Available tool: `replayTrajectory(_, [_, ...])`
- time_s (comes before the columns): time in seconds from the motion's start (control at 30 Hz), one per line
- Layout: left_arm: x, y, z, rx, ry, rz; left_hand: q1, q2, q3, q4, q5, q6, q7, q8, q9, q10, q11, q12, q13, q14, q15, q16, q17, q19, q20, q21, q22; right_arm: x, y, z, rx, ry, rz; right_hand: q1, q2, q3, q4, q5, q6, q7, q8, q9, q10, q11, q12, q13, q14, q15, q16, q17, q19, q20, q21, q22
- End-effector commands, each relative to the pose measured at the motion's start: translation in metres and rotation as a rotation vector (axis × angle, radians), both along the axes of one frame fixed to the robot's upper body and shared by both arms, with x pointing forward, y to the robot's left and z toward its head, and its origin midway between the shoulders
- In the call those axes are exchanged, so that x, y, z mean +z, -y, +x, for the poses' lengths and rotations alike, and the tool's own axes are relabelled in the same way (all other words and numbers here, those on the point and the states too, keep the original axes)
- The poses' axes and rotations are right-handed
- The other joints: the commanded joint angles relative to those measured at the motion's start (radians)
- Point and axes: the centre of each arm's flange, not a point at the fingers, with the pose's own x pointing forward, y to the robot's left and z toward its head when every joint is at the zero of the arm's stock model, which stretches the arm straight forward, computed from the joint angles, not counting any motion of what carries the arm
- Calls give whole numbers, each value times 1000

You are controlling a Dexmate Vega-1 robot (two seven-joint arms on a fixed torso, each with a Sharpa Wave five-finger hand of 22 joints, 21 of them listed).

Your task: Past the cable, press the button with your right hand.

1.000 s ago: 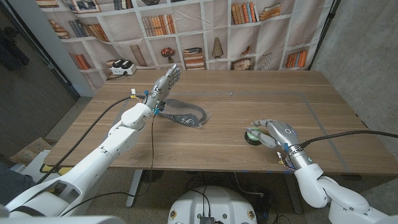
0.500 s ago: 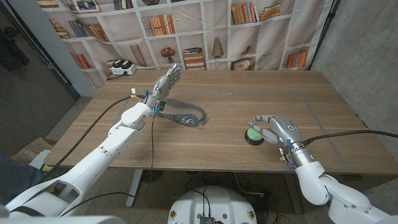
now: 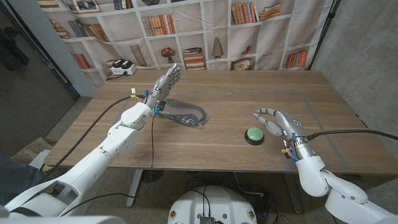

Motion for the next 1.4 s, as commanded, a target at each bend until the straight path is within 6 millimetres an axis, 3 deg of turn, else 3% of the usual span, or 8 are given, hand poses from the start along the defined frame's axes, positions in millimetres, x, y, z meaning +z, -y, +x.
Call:
replayTrajectory(0.03, [4, 1, 4, -2, -1, 6, 3, 8, -1, 1, -5, 1, -4, -5, 4, -4, -3, 0, 2, -5, 0, 1, 2, -8, -6, 2, 6, 5, 11, 15, 55, -10, 149, 0, 8, 6, 0, -1, -2, 3, -3, 2, 1, 3, -3, 4, -4, -70, -6, 1, 5, -73, -4, 3])
replayTrajectory(0.43, [8, 1, 4, -6, 5, 21, 4, 9, -3, 1, -5, -2, -4, -6, 4, -6, -3, 0, 2, -7, 1, 0, 2, -9, -6, 2, 6, 14, 15, 35, 135, -16, 294, -1, 9, 6, 0, -3, -5, 9, -6, 3, 4, 6, -4, 4, -4, -65, -7, 2, 5, -70, -6, 3])
replayTrajectory(1.4, [-3, -12, -5, 20, 5, 18, 6, 12, -7, 1, -6, -3, -2, -6, 5, -6, -5, 1, 2, -6, 4, 2, 2, 3, -6, 7, 6, 47, 28, 83, 339, -61, 628, -5, 10, 10, 0, -10, -46, 35, -23, 4, -13, 47, -22, 5, -20, -37, -11, 2, 1, -56, -12, 3])
